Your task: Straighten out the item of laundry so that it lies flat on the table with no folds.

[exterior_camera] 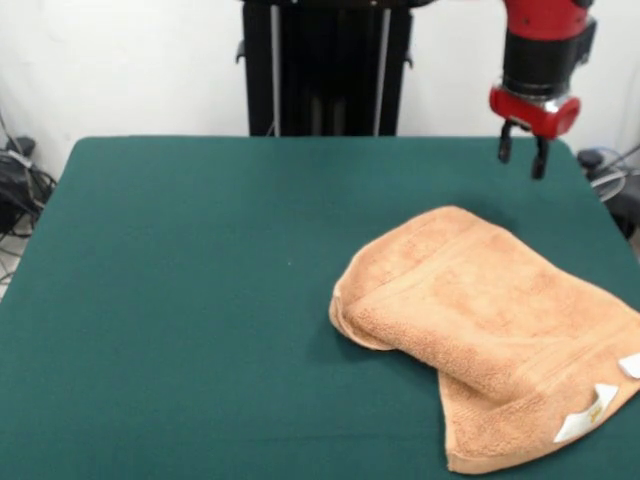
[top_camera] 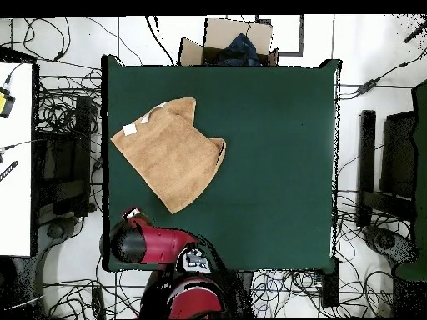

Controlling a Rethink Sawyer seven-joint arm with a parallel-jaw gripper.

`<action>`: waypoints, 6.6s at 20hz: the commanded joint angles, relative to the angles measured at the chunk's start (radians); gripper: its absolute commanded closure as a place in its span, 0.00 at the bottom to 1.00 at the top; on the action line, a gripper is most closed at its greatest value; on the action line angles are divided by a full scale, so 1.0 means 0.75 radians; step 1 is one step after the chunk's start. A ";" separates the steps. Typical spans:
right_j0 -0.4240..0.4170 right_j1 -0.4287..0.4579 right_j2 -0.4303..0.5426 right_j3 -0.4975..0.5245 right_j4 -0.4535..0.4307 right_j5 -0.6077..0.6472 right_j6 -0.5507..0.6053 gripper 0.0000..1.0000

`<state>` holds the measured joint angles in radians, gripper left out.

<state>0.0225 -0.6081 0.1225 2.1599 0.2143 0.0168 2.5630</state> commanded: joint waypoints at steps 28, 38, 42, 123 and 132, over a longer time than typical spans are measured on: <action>-0.381 0.085 0.060 -0.727 -0.351 0.525 -0.381 0.00; -0.564 0.163 0.248 -0.855 -0.481 0.630 -0.506 0.00; -0.566 0.184 0.255 -0.901 -0.497 0.660 -0.508 0.00; -0.353 0.212 0.032 -0.868 -0.515 0.709 -0.227 0.00; -0.321 0.335 0.026 -0.804 -0.381 0.450 -0.254 0.00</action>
<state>-0.2387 -0.4463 0.1960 1.4729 -0.1296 0.4139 2.0972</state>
